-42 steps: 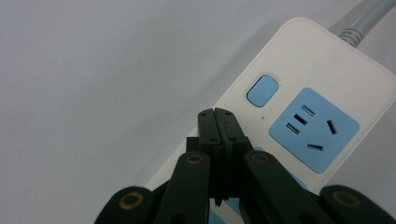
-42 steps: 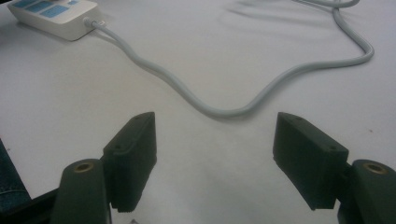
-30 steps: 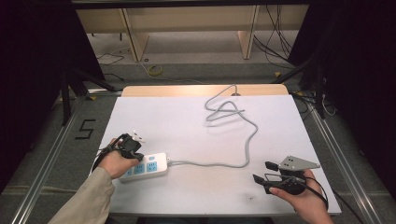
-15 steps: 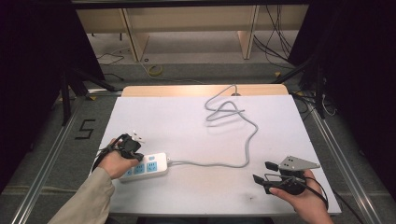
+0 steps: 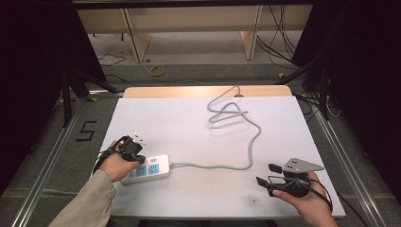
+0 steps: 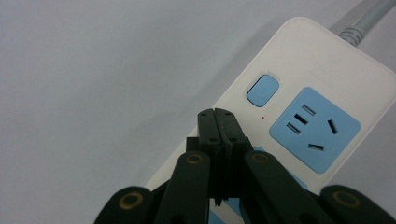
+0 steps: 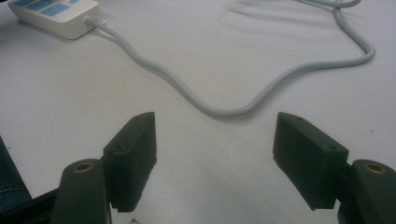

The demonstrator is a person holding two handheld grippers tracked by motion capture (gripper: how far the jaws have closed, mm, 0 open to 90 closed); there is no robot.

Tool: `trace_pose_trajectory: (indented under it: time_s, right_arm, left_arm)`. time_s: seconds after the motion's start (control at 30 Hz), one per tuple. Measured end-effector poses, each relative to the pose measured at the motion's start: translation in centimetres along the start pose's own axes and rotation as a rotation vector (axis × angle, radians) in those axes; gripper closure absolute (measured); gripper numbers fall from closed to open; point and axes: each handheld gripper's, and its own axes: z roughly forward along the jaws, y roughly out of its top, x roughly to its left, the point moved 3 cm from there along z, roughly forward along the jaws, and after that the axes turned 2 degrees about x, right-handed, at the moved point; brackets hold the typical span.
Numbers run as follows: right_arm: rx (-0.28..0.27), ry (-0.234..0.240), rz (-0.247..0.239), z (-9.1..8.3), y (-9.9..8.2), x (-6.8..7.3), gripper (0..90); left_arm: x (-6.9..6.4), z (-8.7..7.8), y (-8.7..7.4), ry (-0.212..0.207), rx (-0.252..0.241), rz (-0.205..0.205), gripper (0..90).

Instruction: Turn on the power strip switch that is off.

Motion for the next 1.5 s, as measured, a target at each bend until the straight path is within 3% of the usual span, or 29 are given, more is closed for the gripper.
trace_pose_trajectory:
  time_s: [0.63,0.87,0.97,1.0,1.07,1.23,1.5]
  right_arm:
    - [0.000,0.000,-0.002,0.0,0.0,0.0,30.8]
    - [0.000,-0.001,-0.001,-0.1,0.0,0.0,30.8]
    - [-0.001,0.001,-0.002,0.0,0.0,0.0,30.8]
    - [-0.001,0.001,-0.002,0.0,0.0,0.0,30.9]
    - [-0.002,0.000,-0.001,0.0,0.0,0.0,30.9]
    - [-0.001,0.000,-0.001,0.0,0.0,0.0,30.8]
    - [-0.003,-0.001,0.002,0.0,0.0,0.0,30.9]
  left_arm:
    - [0.0,0.0,-0.1,-0.002,-0.014,-0.001,89.9]
    - [0.0,-0.1,-0.2,-0.010,-0.050,-0.034,89.7]
    - [0.2,-0.5,-0.1,-0.002,-0.087,-0.051,89.3]
    - [0.3,-0.6,0.0,0.002,-0.099,-0.059,83.5]
    - [0.3,-0.7,0.0,0.001,-0.121,-0.059,81.3]
    - [0.4,-1.1,0.2,0.020,-0.163,-0.068,79.8]
    - [0.1,-1.4,0.6,0.038,-0.233,-0.054,71.5]
